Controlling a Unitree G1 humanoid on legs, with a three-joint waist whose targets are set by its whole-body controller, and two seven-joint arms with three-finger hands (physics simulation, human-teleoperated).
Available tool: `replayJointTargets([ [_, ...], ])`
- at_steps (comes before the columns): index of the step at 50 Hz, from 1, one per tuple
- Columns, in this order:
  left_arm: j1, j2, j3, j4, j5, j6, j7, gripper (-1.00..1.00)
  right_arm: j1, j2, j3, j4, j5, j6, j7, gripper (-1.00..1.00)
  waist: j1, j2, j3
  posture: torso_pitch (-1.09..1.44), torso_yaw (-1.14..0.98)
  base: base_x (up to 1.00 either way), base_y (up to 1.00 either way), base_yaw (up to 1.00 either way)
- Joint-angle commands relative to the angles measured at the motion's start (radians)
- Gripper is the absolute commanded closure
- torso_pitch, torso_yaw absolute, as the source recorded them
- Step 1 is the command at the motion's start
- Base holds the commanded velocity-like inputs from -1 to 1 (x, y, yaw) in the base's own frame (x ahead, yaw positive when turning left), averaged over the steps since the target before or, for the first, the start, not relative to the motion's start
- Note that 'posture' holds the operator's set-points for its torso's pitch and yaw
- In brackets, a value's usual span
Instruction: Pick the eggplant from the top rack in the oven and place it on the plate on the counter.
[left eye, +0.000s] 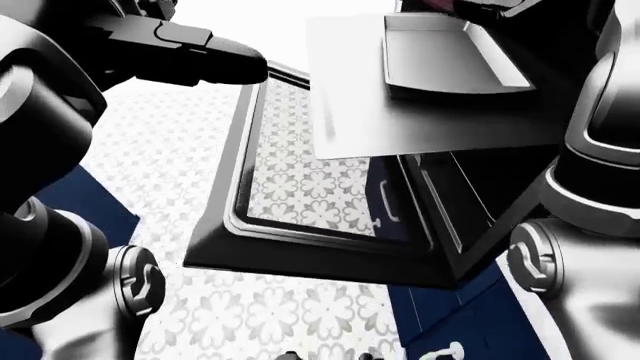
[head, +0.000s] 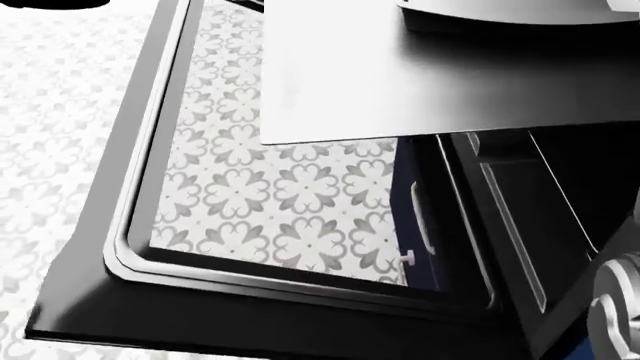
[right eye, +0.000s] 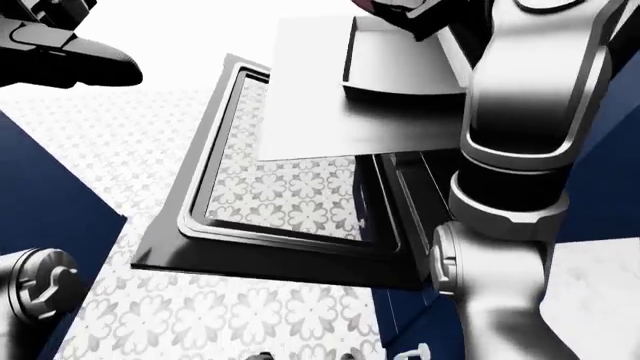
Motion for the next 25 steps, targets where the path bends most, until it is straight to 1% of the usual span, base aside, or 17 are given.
replayJointTargets([
  [1, -0.025, 0.015, 0.014, -0.005, -0.008, -0.029, 0.014, -1.0, -0.037, -0.006, -0.005, -0.03, -0.004, -0.017, -0.006, 1.0, 0.005, -0.007, -0.03, 0.12, 0.0, -0.34, 0.17, 0.0],
  [3, -0.024, 0.021, 0.017, -0.002, -0.02, -0.033, 0.022, -1.0, -0.039, -0.008, -0.007, -0.034, -0.003, -0.015, -0.003, 1.0, 0.004, 0.015, -0.025, 0.12, 0.0, -0.35, 0.17, 0.0],
  [4, -0.023, 0.022, 0.017, 0.0, -0.024, -0.035, 0.026, -1.0, -0.038, -0.008, -0.008, -0.035, -0.002, -0.016, -0.003, 1.0, 0.001, 0.034, -0.025, 0.12, 0.0, -0.35, 0.17, 0.0],
  [5, -0.025, 0.021, 0.019, 0.0, -0.032, -0.032, 0.033, -1.0, -0.033, -0.01, -0.009, -0.045, -0.003, -0.01, 0.001, 1.0, -0.003, 0.064, -0.031, 0.12, 0.0, -0.35, 0.17, 0.0],
  [6, -0.025, 0.024, 0.017, 0.001, -0.038, -0.035, 0.038, -1.0, -0.034, -0.014, -0.009, -0.05, -0.004, -0.006, 0.005, 1.0, -0.001, 0.12, -0.047, 0.12, 0.0, -0.35, 0.17, 0.0],
  [7, -0.025, 0.026, 0.016, 0.003, -0.045, -0.038, 0.043, -1.0, -0.036, -0.016, -0.01, -0.06, -0.004, 0.003, 0.01, 1.0, 0.005, 0.057, -0.024, 0.12, 0.0, -0.34, 0.17, 0.0],
  [8, -0.03, 0.029, 0.017, 0.003, -0.054, -0.034, 0.049, -1.0, -0.033, -0.017, -0.01, -0.068, -0.004, 0.007, 0.013, 1.0, 0.0, 0.076, -0.042, 0.12, 0.0, -0.35, 0.17, 0.0],
  [9, -0.028, 0.03, 0.018, 0.004, -0.061, -0.036, 0.055, -1.0, -0.032, -0.018, -0.01, -0.076, -0.005, 0.012, 0.016, 1.0, -0.003, 0.072, -0.05, 0.12, 0.0, -0.34, 0.17, 0.0],
  [12, -0.016, 0.036, 0.01, 0.005, -0.076, -0.054, 0.069, -1.0, -0.025, -0.017, -0.011, -0.09, -0.001, 0.008, 0.021, 1.0, -0.011, 0.054, -0.048, 0.12, 0.0, -0.34, 0.17, 0.0],
  [16, -0.004, 0.038, 0.007, 0.002, -0.103, -0.063, 0.092, -1.0, -0.002, -0.022, -0.026, -0.118, 0.009, 0.013, 0.023, 1.0, -0.019, 0.033, -0.038, 0.12, 0.0, -0.35, 0.15, 0.0],
  [18, -0.001, 0.043, 0.003, 0.004, -0.114, -0.07, 0.1, -1.0, 0.001, -0.028, -0.03, -0.133, 0.016, 0.025, 0.027, 1.0, -0.021, 0.036, -0.036, 0.12, 0.0, -0.35, 0.0, 0.0],
  [19, -0.004, 0.045, 0.005, 0.003, -0.124, -0.066, 0.107, -1.0, 0.004, -0.032, -0.037, -0.153, 0.022, 0.036, 0.032, 1.0, -0.018, 0.026, -0.027, 0.12, 0.0, -0.03, 0.0, 0.0],
  [20, -0.002, 0.048, 0.003, 0.004, -0.13, -0.07, 0.111, -1.0, 0.008, -0.038, -0.038, -0.169, 0.027, 0.046, 0.037, 1.0, -0.012, 0.015, 0.011, 0.12, 0.0, 0.0, 0.0, 0.0],
  [21, 0.001, 0.051, -0.002, 0.008, -0.132, -0.079, 0.114, -1.0, 0.013, -0.044, -0.041, -0.194, 0.033, 0.063, 0.047, 1.0, -0.01, 0.006, 0.028, 0.12, 0.0, 0.0, 0.0, 0.0],
  [23, -0.004, 0.053, -0.004, 0.01, -0.146, -0.079, 0.126, -1.0, 0.022, -0.053, -0.045, -0.228, 0.044, 0.084, 0.056, 1.0, 0.0, -0.022, 0.041, 0.12, 0.0, 0.0, 0.0, 0.0],
  [24, -0.004, 0.055, -0.005, 0.01, -0.152, -0.083, 0.129, -1.0, 0.026, -0.058, -0.047, -0.243, 0.049, 0.093, 0.059, 1.0, 0.009, -0.043, 0.046, 0.12, 0.0, 0.0, 0.0, 0.0],
  [25, -0.006, 0.056, -0.003, 0.01, -0.161, -0.081, 0.135, -1.0, 0.033, -0.063, -0.051, -0.258, 0.054, 0.102, 0.063, 1.0, 0.018, -0.08, 0.041, 0.12, 0.0, 0.0, 0.0, 0.0],
])
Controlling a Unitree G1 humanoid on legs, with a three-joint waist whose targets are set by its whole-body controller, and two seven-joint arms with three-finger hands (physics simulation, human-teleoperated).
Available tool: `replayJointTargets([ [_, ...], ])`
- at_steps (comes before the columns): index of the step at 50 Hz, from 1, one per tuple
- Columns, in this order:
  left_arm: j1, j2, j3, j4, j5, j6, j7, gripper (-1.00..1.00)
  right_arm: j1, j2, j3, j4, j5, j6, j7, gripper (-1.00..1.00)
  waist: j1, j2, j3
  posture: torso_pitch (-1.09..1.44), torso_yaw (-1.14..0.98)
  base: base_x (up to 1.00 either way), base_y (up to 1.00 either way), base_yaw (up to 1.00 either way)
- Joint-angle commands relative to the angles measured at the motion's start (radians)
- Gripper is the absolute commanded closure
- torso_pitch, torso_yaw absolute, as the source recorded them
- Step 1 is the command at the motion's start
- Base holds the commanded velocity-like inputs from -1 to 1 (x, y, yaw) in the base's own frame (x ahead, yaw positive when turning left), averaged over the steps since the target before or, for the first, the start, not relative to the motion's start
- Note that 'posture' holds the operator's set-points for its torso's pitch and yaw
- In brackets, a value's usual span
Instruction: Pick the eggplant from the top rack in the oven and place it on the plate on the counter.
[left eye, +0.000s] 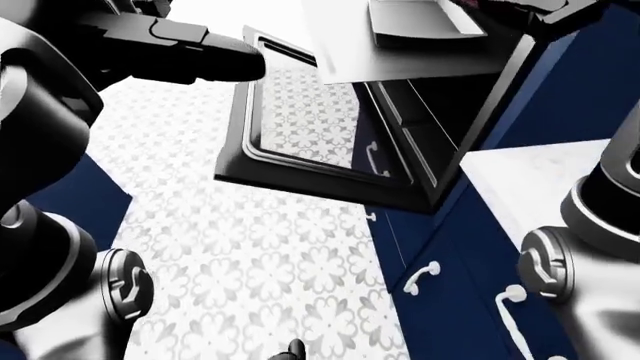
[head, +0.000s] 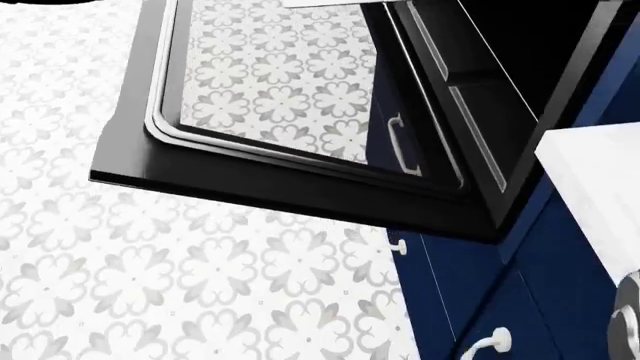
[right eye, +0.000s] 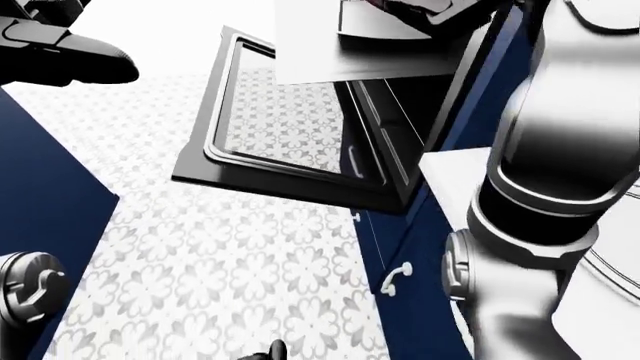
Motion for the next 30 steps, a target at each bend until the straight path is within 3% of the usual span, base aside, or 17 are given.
replayJointTargets([
  [1, -0.025, 0.01, 0.005, -0.009, -0.021, -0.024, 0.015, -1.0, -0.02, -0.022, -0.022, -0.04, 0.008, 0.009, -0.001, 1.0, -0.004, -0.01, -0.015, 0.12, 0.0, 0.0, 0.0, 0.0],
  [2, -0.026, 0.01, 0.003, -0.006, -0.027, -0.027, 0.022, -1.0, -0.018, -0.029, -0.026, -0.045, 0.014, 0.014, -0.001, 1.0, -0.011, 0.012, -0.02, 0.12, 0.0, 0.0, 0.0, 0.0],
  [5, -0.02, 0.016, -0.007, -0.003, -0.038, -0.042, 0.031, -1.0, 0.004, -0.053, -0.046, -0.085, 0.036, 0.042, 0.004, 1.0, -0.002, -0.003, -0.057, 0.12, 0.0, 0.0, 0.0, 0.0],
  [7, -0.013, 0.017, -0.011, -0.004, -0.043, -0.05, 0.037, -1.0, 0.016, -0.065, -0.052, -0.109, 0.049, 0.057, 0.003, 1.0, -0.006, 0.001, -0.058, 0.12, 0.0, 0.0, 0.0, 0.0],
  [10, -0.005, 0.02, -0.013, -0.006, -0.051, -0.057, 0.044, -1.0, 0.022, -0.08, -0.055, -0.132, 0.068, 0.074, -0.002, 1.0, -0.02, 0.024, -0.047, 0.12, 0.0, 0.0, 0.0, 0.0],
  [12, 0.0, 0.023, -0.013, -0.005, -0.056, -0.062, 0.047, -1.0, 0.032, -0.082, -0.051, -0.141, 0.078, 0.073, -0.009, 1.0, -0.028, 0.05, -0.054, 0.12, 0.0, -0.12, 0.0, 0.0],
  [13, -0.002, 0.025, -0.011, -0.005, -0.061, -0.06, 0.05, -1.0, 0.03, -0.085, -0.048, -0.144, 0.08, 0.081, -0.009, 1.0, -0.02, 0.061, -0.079, 0.12, 0.0, -0.33, 0.01, 0.0],
  [14, -0.001, 0.027, -0.01, -0.005, -0.064, -0.062, 0.052, -1.0, 0.032, -0.084, -0.047, -0.145, 0.083, 0.081, -0.013, 1.0, -0.019, 0.069, -0.09, 0.12, 0.0, -0.41, 0.01, 0.0],
  [18, 0.008, 0.034, -0.011, -0.005, -0.077, -0.07, 0.059, -1.0, 0.042, -0.085, -0.053, -0.15, 0.096, 0.093, -0.024, 1.0, -0.016, 0.114, -0.092, 0.12, 0.0, -0.43, 0.01, 0.0],
  [19, 0.01, 0.035, -0.012, -0.005, -0.079, -0.074, 0.061, -1.0, 0.044, -0.081, -0.062, -0.16, 0.105, 0.109, -0.026, 1.0, -0.017, 0.132, -0.095, 0.12, 0.0, -0.2, -0.2, 0.0],
  [20, 0.009, 0.036, -0.011, -0.007, -0.086, -0.071, 0.066, -1.0, 0.056, -0.081, -0.066, -0.168, 0.113, 0.112, -0.03, 1.0, -0.054, 0.171, -0.091, 0.12, 0.0, -0.01, 0.0, -0.95],
  [21, 0.009, 0.037, -0.012, -0.007, -0.09, -0.072, 0.069, -1.0, 0.066, -0.081, -0.07, -0.177, 0.121, 0.114, -0.034, 1.0, -0.041, 0.122, -0.067, 0.12, 0.0, 0.0, 0.0, -1.0],
  [23, 0.019, 0.033, -0.029, -0.005, -0.08, -0.089, 0.068, -1.0, 0.083, -0.071, -0.069, -0.21, 0.141, 0.133, -0.037, 1.0, -0.041, 0.123, -0.065, 0.12, 0.0, 0.0, 0.0, -1.0],
  [30, 0.012, 0.017, -0.032, -0.019, -0.088, -0.075, 0.085, -1.0, 0.131, -0.081, -0.087, -0.243, 0.193, 0.133, -0.063, 1.0, -0.036, 0.079, -0.064, 0.12, 0.0, 0.0, 0.0, -1.0],
])
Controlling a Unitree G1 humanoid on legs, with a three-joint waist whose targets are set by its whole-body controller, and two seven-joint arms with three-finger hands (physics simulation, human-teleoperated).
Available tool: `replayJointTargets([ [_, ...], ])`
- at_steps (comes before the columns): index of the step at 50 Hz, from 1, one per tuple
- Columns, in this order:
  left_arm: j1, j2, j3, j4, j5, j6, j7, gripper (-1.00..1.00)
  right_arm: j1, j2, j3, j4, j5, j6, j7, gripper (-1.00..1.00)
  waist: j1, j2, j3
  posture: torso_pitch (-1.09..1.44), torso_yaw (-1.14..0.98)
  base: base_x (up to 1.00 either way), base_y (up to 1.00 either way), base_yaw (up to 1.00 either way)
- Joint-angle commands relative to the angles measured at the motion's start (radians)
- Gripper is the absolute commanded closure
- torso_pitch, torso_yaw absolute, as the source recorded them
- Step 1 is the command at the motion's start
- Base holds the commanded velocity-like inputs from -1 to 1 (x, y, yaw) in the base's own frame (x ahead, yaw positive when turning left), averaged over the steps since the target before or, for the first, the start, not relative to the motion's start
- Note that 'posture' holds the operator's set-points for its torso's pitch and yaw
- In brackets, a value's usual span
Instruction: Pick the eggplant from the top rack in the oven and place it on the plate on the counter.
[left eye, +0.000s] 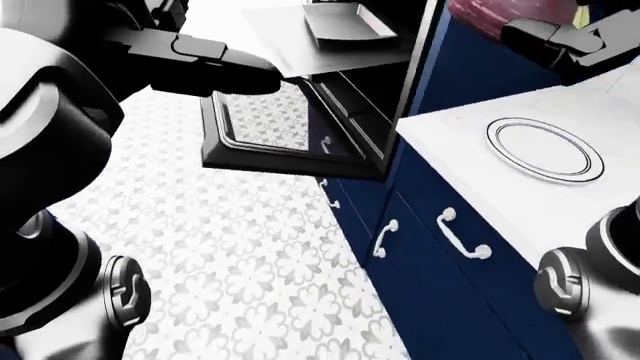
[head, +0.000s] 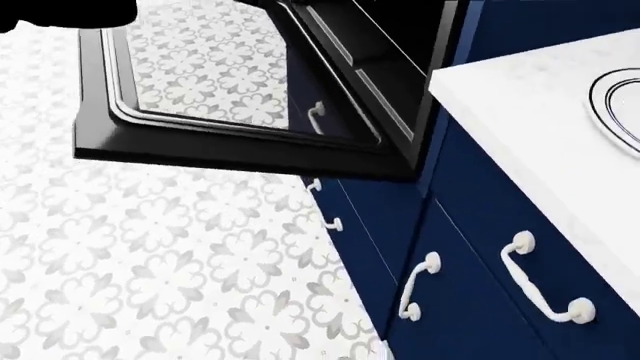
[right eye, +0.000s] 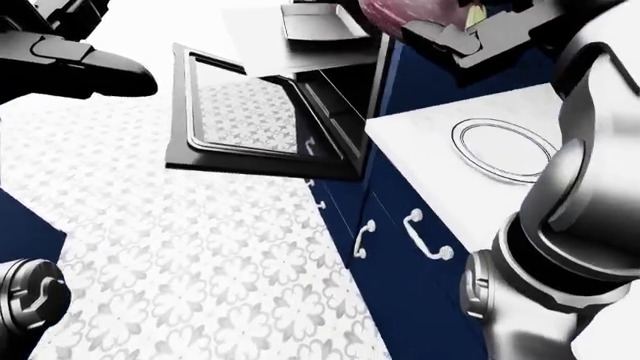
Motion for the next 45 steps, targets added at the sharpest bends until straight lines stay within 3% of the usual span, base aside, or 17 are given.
replayJointTargets([
  [1, -0.023, 0.005, 0.009, -0.008, 0.002, -0.02, 0.005, -1.0, -0.006, -0.012, -0.009, -0.007, 0.01, -0.004, -0.022, 1.0, -0.002, 0.007, -0.018, 0.12, 0.0, 0.0, 0.0, -1.0],
  [5, -0.022, 0.005, 0.009, -0.008, 0.003, -0.021, 0.003, -1.0, 0.004, -0.017, -0.013, -0.003, 0.028, -0.013, -0.037, 1.0, 0.003, -0.036, -0.024, 0.12, 0.0, 0.0, 0.0, -1.0],
  [6, -0.019, 0.006, 0.008, -0.008, 0.005, -0.023, 0.001, -1.0, 0.009, -0.019, -0.013, -0.003, 0.033, -0.015, -0.041, 1.0, 0.002, -0.055, -0.028, 0.12, 0.0, 0.0, 0.0, -1.0],
  [7, -0.017, 0.006, 0.008, -0.007, 0.007, -0.025, 0.0, -1.0, 0.013, -0.019, -0.013, -0.004, 0.037, -0.017, -0.046, 1.0, -0.002, -0.099, -0.041, 0.12, 0.0, 0.0, 0.0, -1.0],
  [8, -0.016, 0.006, 0.008, -0.008, 0.008, -0.026, -0.001, -1.0, 0.016, -0.02, -0.012, -0.004, 0.041, -0.019, -0.049, 1.0, 0.016, -0.104, -0.046, 0.12, 0.0, 0.0, 0.0, -1.0],
  [9, -0.022, 0.005, 0.013, -0.01, 0.001, -0.018, 0.004, -1.0, 0.016, -0.023, -0.01, -0.008, 0.045, -0.013, -0.051, 1.0, 0.002, -0.073, -0.051, 0.12, 0.0, 0.0, 0.0, -1.0],
  [11, -0.019, 0.006, 0.015, -0.011, 0.0, -0.019, 0.005, -1.0, 0.017, -0.028, -0.009, -0.014, 0.051, -0.006, -0.052, 1.0, 0.003, -0.044, -0.074, 0.12, 0.0, 0.0, 0.0, -1.0],
  [15, -0.011, 0.018, 0.021, -0.014, -0.002, -0.021, 0.001, -1.0, 0.039, -0.015, -0.014, -0.035, 0.071, -0.002, -0.068, 1.0, 0.004, -0.002, -0.036, 0.12, 0.0, 0.0, 0.0, -1.0],
  [16, -0.005, 0.022, 0.022, -0.013, 0.001, -0.027, -0.003, -1.0, 0.043, -0.014, -0.01, -0.039, 0.074, -0.003, -0.072, 1.0, 0.028, 0.011, -0.033, 0.12, 0.0, 0.0, 0.0, -0.1],
  [19, 0.01, 0.024, 0.03, -0.022, -0.008, -0.028, 0.002, -1.0, 0.06, -0.009, 0.011, -0.05, 0.073, -0.016, -0.074, 1.0, -0.005, 0.022, 0.0, 0.12, 0.0, 0.0, 0.0, 0.0],
  [22, 0.023, 0.029, 0.029, -0.022, -0.007, -0.042, 0.0, -1.0, 0.078, 0.006, 0.015, -0.052, 0.068, -0.022, -0.078, 1.0, -0.028, 0.083, -0.028, 0.12, 0.0, 0.0, 0.0, 0.0],
  [23, 0.023, 0.03, 0.031, -0.021, -0.008, -0.042, 0.001, -1.0, 0.083, 0.009, 0.012, -0.056, 0.067, -0.02, -0.079, 1.0, -0.016, 0.038, -0.009, 0.12, 0.0, 0.0, 0.0, 0.0],
  [27, 0.025, 0.041, 0.034, -0.007, -0.006, -0.059, -0.004, -1.0, 0.106, 0.015, 0.001, -0.065, 0.068, -0.023, -0.081, 1.0, 0.002, 0.022, -0.015, 0.12, 0.0, 0.0, 0.0, 0.0],
  [28, 0.024, 0.044, 0.037, -0.002, -0.007, -0.061, -0.004, -1.0, 0.115, 0.015, -0.001, -0.074, 0.069, -0.021, -0.08, 1.0, 0.006, 0.02, -0.041, 0.12, 0.0, 0.12, 0.0, 0.0],
  [34, 0.02, 0.05, 0.028, 0.015, 0.001, -0.078, -0.008, -1.0, 0.142, 0.018, -0.009, -0.08, 0.076, -0.036, -0.084, 1.0, 0.018, -0.039, -0.015, 0.12, 0.0, 0.25, 0.0, 0.0],
  [39, 0.016, 0.054, 0.037, 0.018, -0.011, -0.076, 0.0, -1.0, 0.14, 0.018, -0.006, -0.085, 0.081, -0.035, -0.088, 1.0, 0.02, -0.017, -0.023, 0.12, 0.0, 0.4, 0.0, 0.0],
  [45, 0.037, 0.061, 0.039, 0.014, -0.017, -0.089, 0.001, -1.0, 0.141, 0.02, -0.004, -0.083, 0.083, -0.039, -0.092, 1.0, 0.003, 0.046, -0.021, 0.12, 0.0, 0.4, 0.0, 0.0],
])
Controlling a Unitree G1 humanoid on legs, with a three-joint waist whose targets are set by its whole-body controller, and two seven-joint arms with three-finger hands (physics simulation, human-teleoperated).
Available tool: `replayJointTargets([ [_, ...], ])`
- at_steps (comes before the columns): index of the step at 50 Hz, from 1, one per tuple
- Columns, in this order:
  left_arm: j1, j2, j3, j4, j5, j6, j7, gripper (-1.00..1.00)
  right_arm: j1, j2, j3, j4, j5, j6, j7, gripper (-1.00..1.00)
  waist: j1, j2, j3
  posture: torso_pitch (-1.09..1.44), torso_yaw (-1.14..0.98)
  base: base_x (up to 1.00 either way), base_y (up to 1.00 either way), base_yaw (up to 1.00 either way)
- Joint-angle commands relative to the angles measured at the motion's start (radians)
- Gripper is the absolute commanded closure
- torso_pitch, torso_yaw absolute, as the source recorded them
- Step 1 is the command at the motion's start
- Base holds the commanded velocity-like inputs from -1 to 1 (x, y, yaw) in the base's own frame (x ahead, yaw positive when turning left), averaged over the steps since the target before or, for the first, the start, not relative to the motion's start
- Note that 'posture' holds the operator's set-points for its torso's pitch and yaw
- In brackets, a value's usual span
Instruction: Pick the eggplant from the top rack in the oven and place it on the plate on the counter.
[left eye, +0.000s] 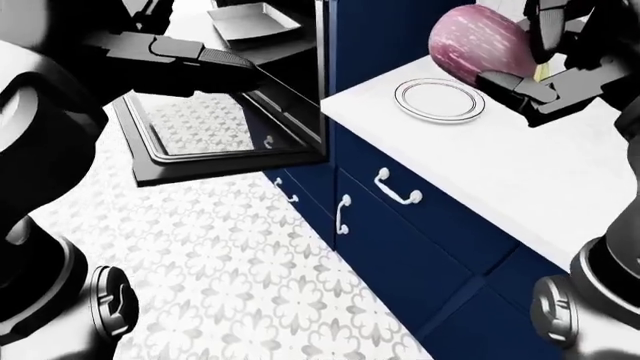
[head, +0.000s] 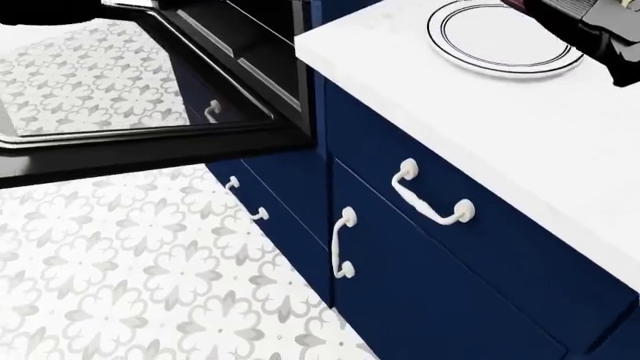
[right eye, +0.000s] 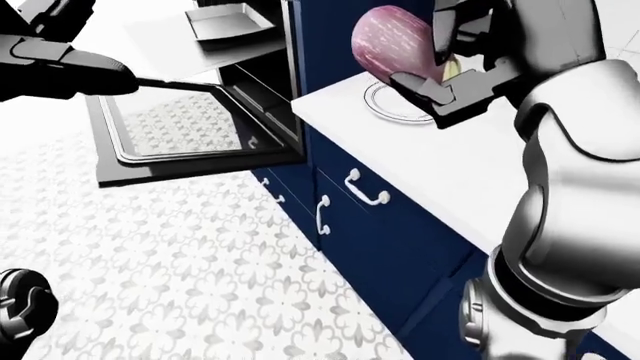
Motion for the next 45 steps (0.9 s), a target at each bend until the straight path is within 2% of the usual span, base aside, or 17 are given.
replayJointTargets([
  [1, -0.018, 0.013, 0.015, 0.002, 0.01, -0.025, 0.005, -1.0, -0.028, -0.006, -0.001, -0.01, 0.002, -0.02, -0.005, 1.0, 0.001, 0.009, -0.021, 0.12, 0.0, 0.41, 0.0, 0.0],
  [2, -0.019, 0.014, 0.014, 0.001, 0.008, -0.024, 0.007, -1.0, -0.03, -0.006, -0.002, -0.01, 0.003, -0.017, -0.005, 1.0, -0.001, 0.046, -0.034, 0.12, 0.0, 0.41, 0.0, 0.0],
  [3, -0.023, 0.015, 0.018, -0.001, -0.001, -0.017, 0.013, -1.0, -0.028, -0.005, -0.003, -0.007, 0.004, -0.023, -0.006, 1.0, 0.007, 0.021, -0.03, 0.12, 0.0, 0.41, 0.0, 0.0],
  [10, -0.022, 0.021, 0.014, 0.001, -0.009, -0.024, 0.019, -1.0, -0.025, -0.015, -0.017, -0.018, 0.012, -0.012, -0.003, 1.0, 0.023, -0.029, -0.026, 0.12, 0.0, 0.4, 0.0, 0.0],
  [13, -0.019, 0.019, 0.007, 0.001, -0.005, -0.031, 0.02, -1.0, -0.019, -0.017, -0.023, -0.018, 0.019, -0.019, -0.006, 1.0, 0.038, -0.07, -0.028, 0.12, 0.0, 0.41, 0.0, 0.0],
  [15, -0.012, 0.012, 0.006, -0.006, -0.006, -0.033, 0.024, -1.0, -0.018, -0.017, -0.023, -0.016, 0.024, -0.024, -0.01, 1.0, 0.043, -0.133, -0.04, 0.12, 0.0, 0.32, 0.0, 0.0],
  [16, -0.012, 0.013, 0.01, -0.008, -0.011, -0.028, 0.026, -1.0, -0.02, -0.017, -0.024, -0.018, 0.028, -0.023, -0.011, 1.0, 0.033, -0.103, -0.033, 0.12, 0.0, 0.09, 0.0, 0.0],
  [18, -0.001, 0.019, 0.012, -0.006, -0.004, -0.038, 0.017, -1.0, -0.017, -0.019, -0.024, -0.015, 0.032, -0.028, -0.015, 1.0, 0.027, -0.125, -0.015, 0.12, 0.0, 0.0, 0.0, 0.0],
  [24, 0.004, 0.029, 0.023, -0.003, -0.018, -0.042, 0.023, -1.0, -0.023, -0.025, -0.014, -0.012, 0.036, -0.024, -0.021, 1.0, 0.011, -0.075, 0.017, 0.12, 0.0, 0.0, 0.0, 0.0],
  [26, 0.002, 0.034, 0.024, -0.001, -0.023, -0.042, 0.026, -1.0, -0.026, -0.027, -0.011, -0.011, 0.035, -0.023, -0.021, 1.0, 0.001, -0.028, -0.003, 0.12, 0.0, 0.0, 0.0, 0.0],
  [27, 0.0, 0.035, 0.023, 0.001, -0.025, -0.043, 0.028, -1.0, -0.026, -0.027, -0.01, -0.01, 0.035, -0.022, -0.02, 1.0, -0.004, 0.004, -0.059, 0.12, 0.0, 0.19, 0.0, 0.0],
  [28, -0.002, 0.037, 0.022, 0.002, -0.027, -0.043, 0.03, -1.0, -0.03, -0.026, -0.011, -0.011, 0.035, -0.018, -0.02, 1.0, 0.011, -0.038, -0.03, 0.12, 0.0, 0.25, 0.0, 0.0],
  [30, -0.006, 0.038, 0.02, 0.001, -0.034, -0.041, 0.036, -1.0, -0.03, -0.027, -0.015, -0.016, 0.037, -0.015, -0.017, 1.0, 0.013, -0.02, -0.022, 0.12, 0.0, 0.26, 0.0, 0.0],
  [33, -0.009, 0.038, 0.018, 0.0, -0.041, -0.039, 0.043, -1.0, -0.023, -0.027, -0.02, -0.018, 0.039, -0.018, -0.017, 1.0, 0.018, -0.037, -0.024, 0.12, 0.0, 0.27, 0.0, 0.0],
  [36, -0.002, 0.039, 0.014, -0.001, -0.04, -0.046, 0.042, -1.0, -0.025, -0.03, -0.023, -0.02, 0.042, -0.012, -0.018, 1.0, 0.025, -0.078, -0.013, 0.12, 0.0, 0.27, 0.0, 0.0],
  [38, -0.003, 0.039, 0.014, 0.0, -0.041, -0.047, 0.043, -1.0, -0.021, -0.028, -0.023, -0.016, 0.044, -0.02, -0.021, 1.0, 0.023, -0.137, -0.035, 0.12, 0.0, 0.27, 0.0, 0.0],
  [45, 0.007, 0.047, 0.018, 0.003, -0.038, -0.057, 0.034, -1.0, -0.021, -0.026, -0.017, -0.011, 0.047, -0.027, -0.028, 1.0, 0.015, -0.09, -0.028, 0.12, 0.0, 0.17, 0.0, 0.0],
])
